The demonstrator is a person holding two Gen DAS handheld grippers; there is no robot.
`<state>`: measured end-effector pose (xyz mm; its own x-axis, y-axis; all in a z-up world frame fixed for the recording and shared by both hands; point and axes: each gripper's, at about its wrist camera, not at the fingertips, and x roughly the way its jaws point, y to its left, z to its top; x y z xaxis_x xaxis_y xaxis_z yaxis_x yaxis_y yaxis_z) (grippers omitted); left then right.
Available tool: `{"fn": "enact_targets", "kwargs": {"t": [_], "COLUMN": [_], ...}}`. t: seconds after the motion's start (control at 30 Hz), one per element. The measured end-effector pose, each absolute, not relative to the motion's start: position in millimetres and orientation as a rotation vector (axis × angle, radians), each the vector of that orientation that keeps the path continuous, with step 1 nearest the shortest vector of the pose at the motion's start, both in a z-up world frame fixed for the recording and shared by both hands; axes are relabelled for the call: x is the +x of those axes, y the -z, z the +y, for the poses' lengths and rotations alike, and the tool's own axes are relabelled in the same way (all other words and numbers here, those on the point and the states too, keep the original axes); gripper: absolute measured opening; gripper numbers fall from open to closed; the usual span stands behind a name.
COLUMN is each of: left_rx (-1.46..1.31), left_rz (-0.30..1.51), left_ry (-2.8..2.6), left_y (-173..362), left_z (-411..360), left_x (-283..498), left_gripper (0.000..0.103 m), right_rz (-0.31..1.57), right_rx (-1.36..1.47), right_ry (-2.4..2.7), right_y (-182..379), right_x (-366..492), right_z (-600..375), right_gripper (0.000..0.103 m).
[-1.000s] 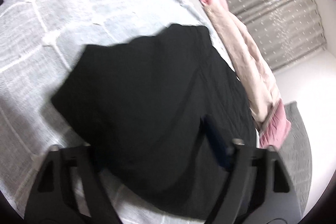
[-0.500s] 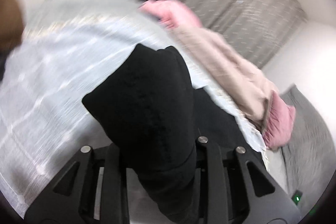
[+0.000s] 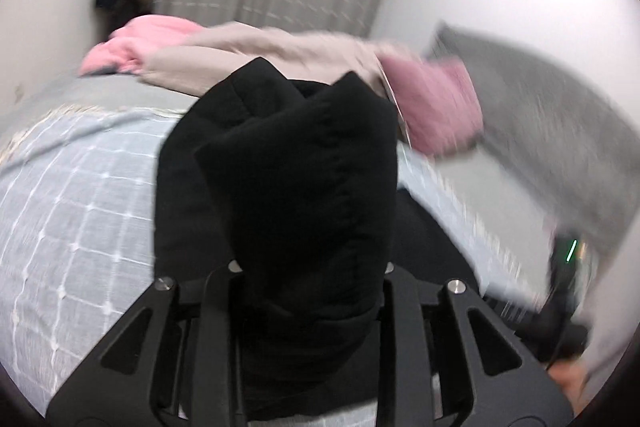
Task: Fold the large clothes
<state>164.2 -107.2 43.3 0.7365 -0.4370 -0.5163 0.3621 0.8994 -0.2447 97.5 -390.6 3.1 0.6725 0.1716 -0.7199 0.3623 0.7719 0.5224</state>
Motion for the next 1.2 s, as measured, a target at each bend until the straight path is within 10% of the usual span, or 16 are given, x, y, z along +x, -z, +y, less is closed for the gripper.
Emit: {"fn": "enact_targets", "kwargs": {"t": [0.3,0.47,0.63,1.2], "left_rx": [0.19,0.138,0.093,-0.094], "left_rz": [0.798,0.845,0.859,0.642], "left_ry": [0.589,0.628,0.718,0.561], "left_y": [43,30,11,-27], "left_z": [-174,-163,-152,-36], "left_x": [156,160,149,127], "left_gripper": [0.03,0.036,0.063,0.082], "right_rz": [0.815,0.82,0.831,0.819], "right_rx": [0.846,0.802,0.784,0.674], "right_ry": [0.203,0.206,0.199,0.235], "right_y": [5,1,2,-5], "right_x": [85,88,90,97], "right_z": [-436,-425,-418,-411], "right_gripper": [0.078,0.078,0.078,0.078]}}
